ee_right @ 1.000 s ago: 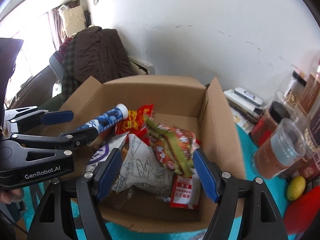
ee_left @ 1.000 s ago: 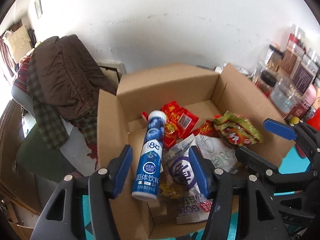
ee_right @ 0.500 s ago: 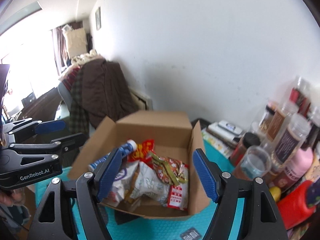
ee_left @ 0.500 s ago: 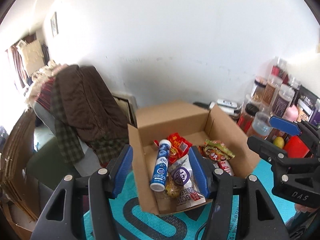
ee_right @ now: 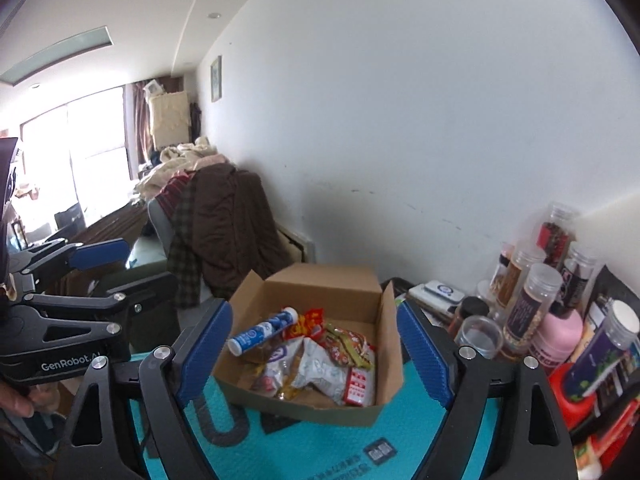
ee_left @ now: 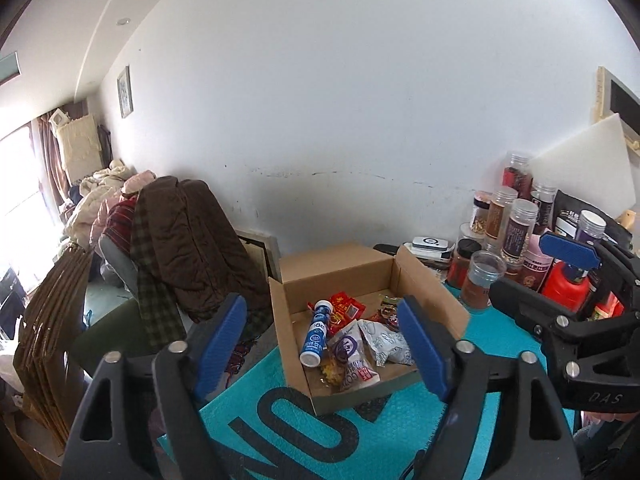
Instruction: Organize snacks
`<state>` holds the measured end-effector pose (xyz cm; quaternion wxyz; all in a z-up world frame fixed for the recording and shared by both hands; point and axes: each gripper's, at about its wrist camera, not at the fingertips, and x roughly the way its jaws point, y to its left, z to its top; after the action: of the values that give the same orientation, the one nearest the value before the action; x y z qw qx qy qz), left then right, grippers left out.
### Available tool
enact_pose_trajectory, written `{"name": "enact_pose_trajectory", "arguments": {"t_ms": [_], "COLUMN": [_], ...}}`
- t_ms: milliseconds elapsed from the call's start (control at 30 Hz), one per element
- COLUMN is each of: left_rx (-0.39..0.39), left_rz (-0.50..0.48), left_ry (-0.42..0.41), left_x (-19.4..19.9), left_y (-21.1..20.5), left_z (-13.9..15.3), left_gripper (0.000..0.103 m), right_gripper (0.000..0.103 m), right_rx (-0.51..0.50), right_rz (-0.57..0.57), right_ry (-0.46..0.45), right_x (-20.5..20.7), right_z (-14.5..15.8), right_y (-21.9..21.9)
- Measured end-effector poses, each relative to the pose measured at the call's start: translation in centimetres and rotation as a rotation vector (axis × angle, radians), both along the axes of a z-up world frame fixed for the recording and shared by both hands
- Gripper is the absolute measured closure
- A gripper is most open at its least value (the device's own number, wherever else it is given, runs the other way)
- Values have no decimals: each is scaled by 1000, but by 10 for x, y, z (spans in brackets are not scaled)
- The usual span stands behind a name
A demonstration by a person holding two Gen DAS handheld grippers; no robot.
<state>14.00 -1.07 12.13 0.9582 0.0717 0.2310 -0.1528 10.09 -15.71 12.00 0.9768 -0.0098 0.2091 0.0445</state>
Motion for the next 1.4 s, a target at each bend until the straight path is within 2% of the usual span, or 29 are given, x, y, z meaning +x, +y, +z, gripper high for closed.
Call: {"name": "enact_pose_trajectory", "arguments": {"t_ms": [33,133,333,567,1000,1400], "left_rx": [-4,-7,-21,-29,-49,-75], "left_rz": [1,5,-1,-3,54,101], "left_ry": [-14,-40,-39,-13,74,97], "left_x": [-8,-26,-55,-82,-94,-95], "left_y": [1,1,4,6,10,14], "left_z": [1,1,-6,-24,-60,-68], "left_gripper": [13,5,5,5,5,5], "right_gripper": [11,11,6,6,6,6], "right_rx": [-4,-20,-22,-23,15,3], "right_rz": [-4,-9,-21,-15,4,37], "right_ry": [-5,-20,-38,-24,55,52], "right_x": [-7,-25,-61,-88,-99,-101], "right_z": [1,2,-4,-23,-64,-65], "right_y": [1,3,4,6,1,5]}}
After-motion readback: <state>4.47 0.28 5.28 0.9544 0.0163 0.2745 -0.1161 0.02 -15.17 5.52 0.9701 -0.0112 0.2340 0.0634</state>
